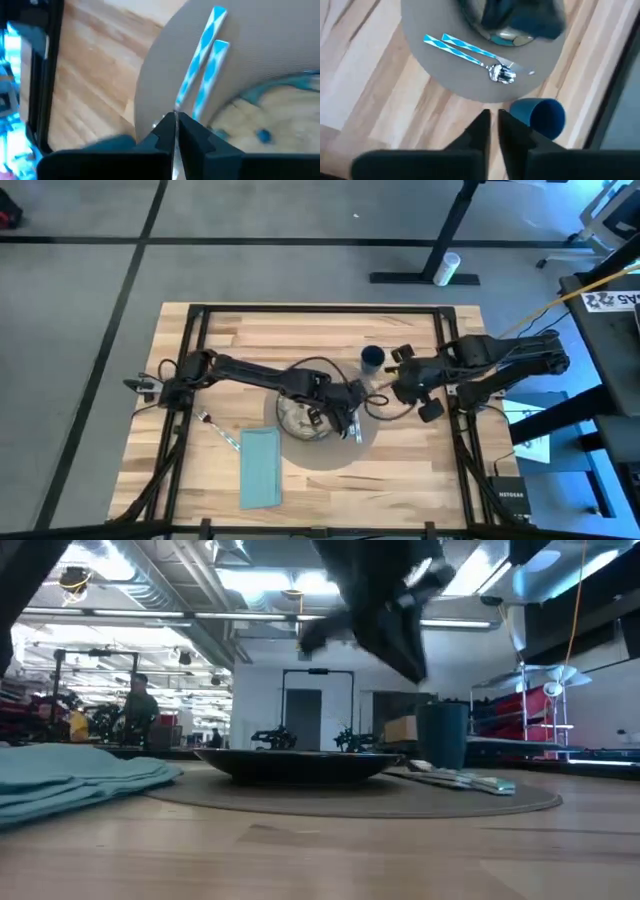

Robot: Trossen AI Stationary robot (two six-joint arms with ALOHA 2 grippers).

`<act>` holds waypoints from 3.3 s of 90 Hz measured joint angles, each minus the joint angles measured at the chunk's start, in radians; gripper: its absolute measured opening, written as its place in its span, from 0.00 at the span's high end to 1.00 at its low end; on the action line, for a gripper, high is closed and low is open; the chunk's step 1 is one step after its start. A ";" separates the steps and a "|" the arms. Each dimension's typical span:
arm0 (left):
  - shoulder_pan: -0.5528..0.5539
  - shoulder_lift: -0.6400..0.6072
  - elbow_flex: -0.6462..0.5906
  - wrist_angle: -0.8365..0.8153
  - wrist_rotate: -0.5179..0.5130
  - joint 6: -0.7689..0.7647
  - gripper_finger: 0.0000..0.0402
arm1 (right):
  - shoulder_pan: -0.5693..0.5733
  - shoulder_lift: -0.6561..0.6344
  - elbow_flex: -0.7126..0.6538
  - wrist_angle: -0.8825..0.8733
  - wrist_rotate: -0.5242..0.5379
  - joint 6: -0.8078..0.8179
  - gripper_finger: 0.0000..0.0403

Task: Set table place
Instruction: Put the blue patterned spoon on the brown tablemat to the right of the blue patterned table knife

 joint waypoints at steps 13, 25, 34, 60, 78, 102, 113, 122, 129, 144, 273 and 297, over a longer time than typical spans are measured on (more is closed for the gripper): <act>-0.037 -0.067 0.000 -0.115 -0.068 -0.124 1.00 | 0.082 -0.045 0.000 0.011 0.116 0.072 0.98; -0.066 -0.147 -0.002 -0.178 -0.083 -0.238 1.00 | 0.163 -0.078 0.000 0.027 0.210 0.139 1.00; -0.088 -0.216 -0.039 -0.181 -0.083 -0.289 1.00 | 0.223 -0.084 0.000 0.026 0.275 0.173 1.00; -0.132 -0.411 -0.185 -0.163 -0.083 -0.445 1.00 | 0.352 -0.087 -0.007 0.049 0.417 0.235 1.00; -0.166 -0.537 -0.332 -0.119 -0.083 -0.561 1.00 | 0.360 -0.086 -0.121 0.162 0.416 0.259 1.00; -0.231 -0.733 -0.589 0.095 -0.131 -0.706 1.00 | 0.359 -0.091 -0.398 0.516 0.415 0.271 1.00; -0.263 -0.801 -0.699 0.197 -0.195 -0.755 1.00 | 0.357 -0.091 -0.509 0.748 0.416 0.278 1.00; -0.274 -0.838 -0.770 0.277 -0.222 -0.784 1.00 | 0.317 -0.067 -0.554 0.873 0.406 0.276 1.00; -0.277 -0.845 -0.812 0.309 -0.246 -0.809 1.00 | 0.264 -0.043 -0.566 0.872 0.373 0.276 1.00; -0.277 -0.844 -0.881 0.363 -0.289 -0.855 1.00 | 0.109 0.038 -0.572 0.810 0.188 0.268 1.00; -0.336 -0.843 -0.926 0.357 -0.352 -0.969 1.00 | -0.265 0.454 -0.570 0.988 -0.066 0.055 1.00; -0.353 -0.843 -0.926 0.356 -0.354 -0.983 1.00 | -0.273 0.455 -0.571 0.975 -0.014 0.059 1.00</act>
